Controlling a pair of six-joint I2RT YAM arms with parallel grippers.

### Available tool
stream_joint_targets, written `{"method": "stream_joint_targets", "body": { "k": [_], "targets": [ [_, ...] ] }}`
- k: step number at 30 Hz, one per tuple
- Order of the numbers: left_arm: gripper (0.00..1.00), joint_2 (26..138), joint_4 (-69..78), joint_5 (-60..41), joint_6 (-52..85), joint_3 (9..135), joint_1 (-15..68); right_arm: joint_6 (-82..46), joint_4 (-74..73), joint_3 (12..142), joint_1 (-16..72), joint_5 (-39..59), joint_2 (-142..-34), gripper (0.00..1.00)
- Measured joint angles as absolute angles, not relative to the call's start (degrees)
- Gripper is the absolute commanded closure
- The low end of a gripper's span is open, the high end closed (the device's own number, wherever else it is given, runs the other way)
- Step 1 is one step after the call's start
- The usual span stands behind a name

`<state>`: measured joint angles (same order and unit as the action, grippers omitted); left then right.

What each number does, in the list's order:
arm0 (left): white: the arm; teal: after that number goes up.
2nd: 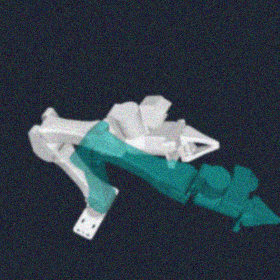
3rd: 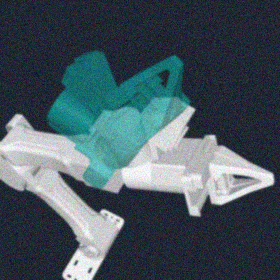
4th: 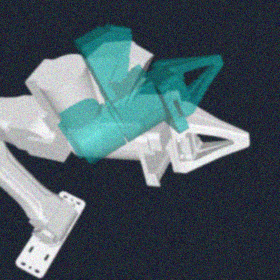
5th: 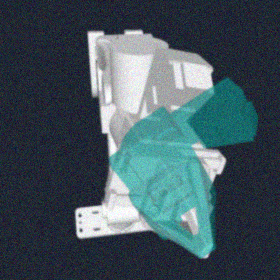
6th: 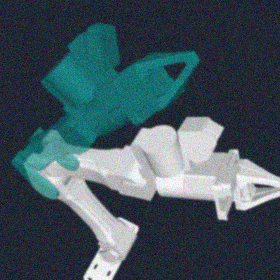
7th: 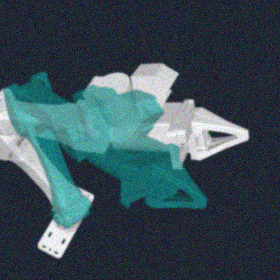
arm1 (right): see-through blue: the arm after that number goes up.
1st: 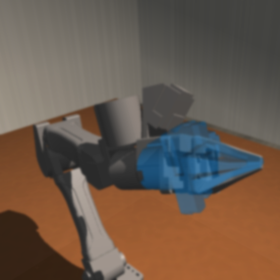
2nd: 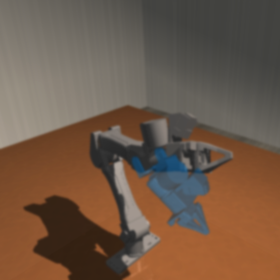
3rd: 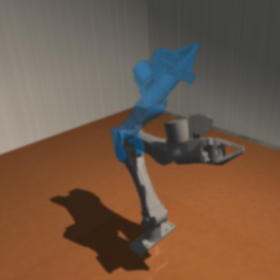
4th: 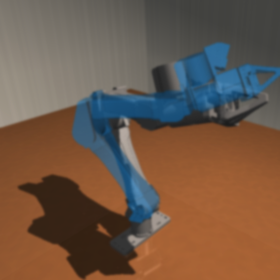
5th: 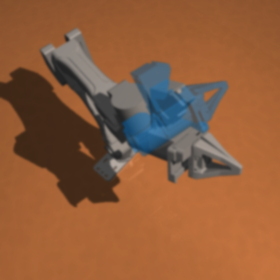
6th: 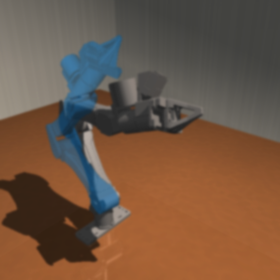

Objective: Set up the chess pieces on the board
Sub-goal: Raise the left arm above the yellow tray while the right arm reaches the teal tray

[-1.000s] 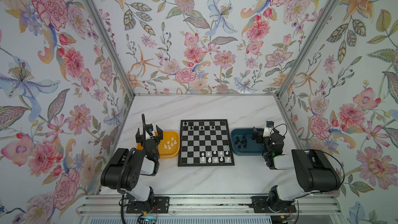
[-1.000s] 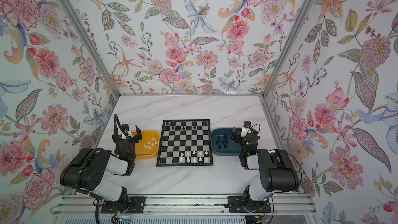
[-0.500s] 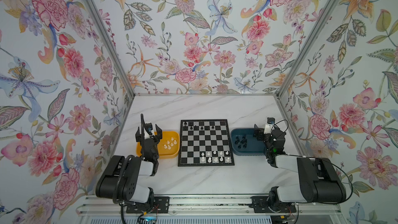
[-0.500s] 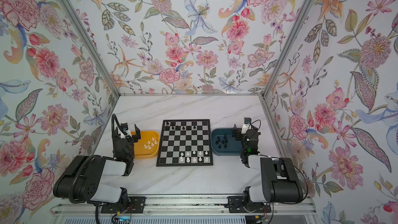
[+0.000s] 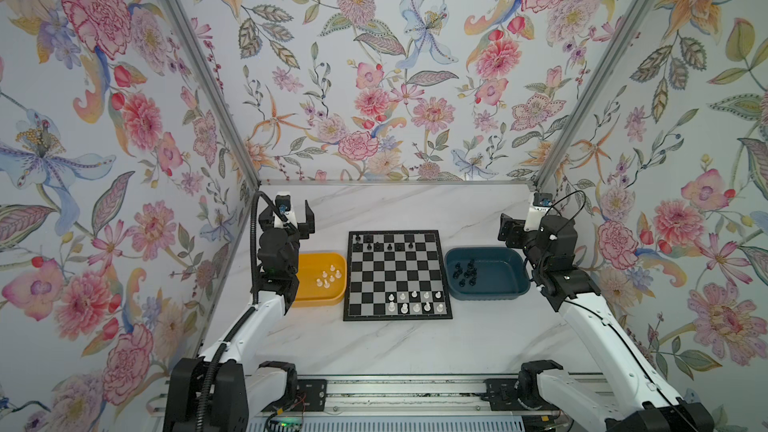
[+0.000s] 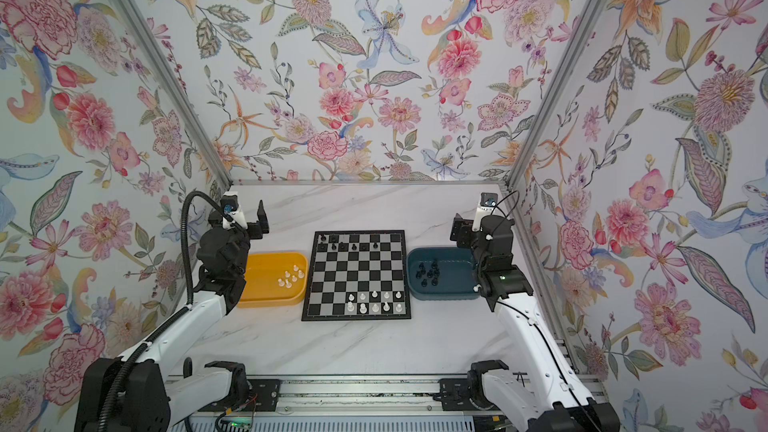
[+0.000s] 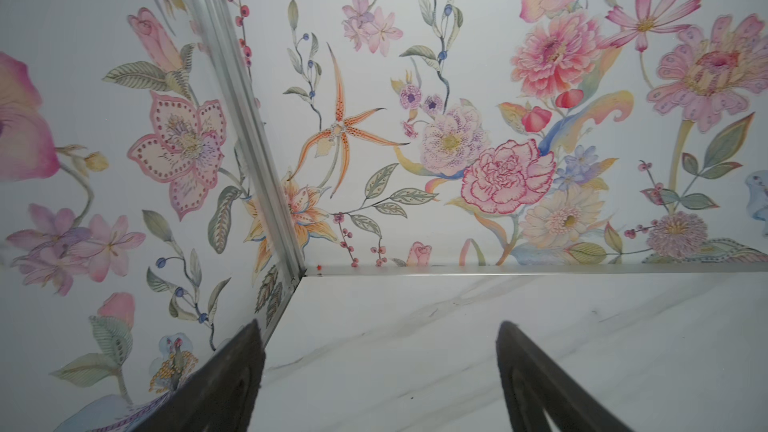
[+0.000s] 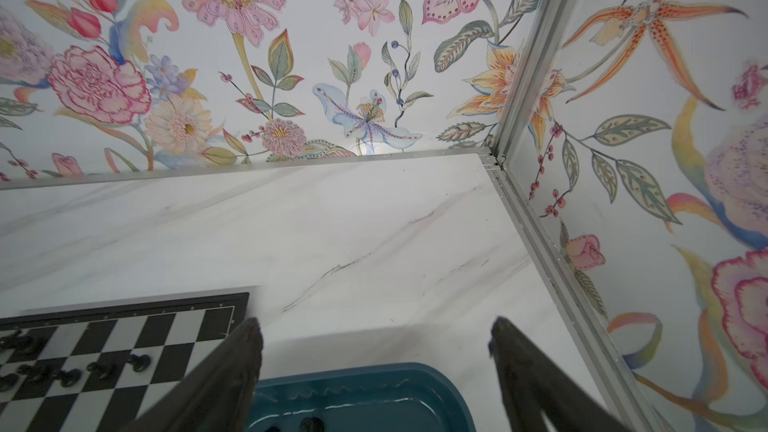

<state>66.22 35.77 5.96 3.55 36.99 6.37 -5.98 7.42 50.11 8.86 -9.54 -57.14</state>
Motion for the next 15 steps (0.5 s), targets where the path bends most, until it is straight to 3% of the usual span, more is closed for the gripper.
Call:
{"method": "stream_joint_targets", "body": {
  "k": [7,15],
  "targets": [
    [0.16,70.91,24.6,-4.34,6.92,46.35,6.37,-11.73,27.81,61.45,12.27,-6.33,-64.25,0.24],
    [0.16,71.5,18.06,-6.26,7.53,51.44,7.16,-13.8,38.87,64.86,13.43,-3.79,-75.77,0.31]
  ]
}}
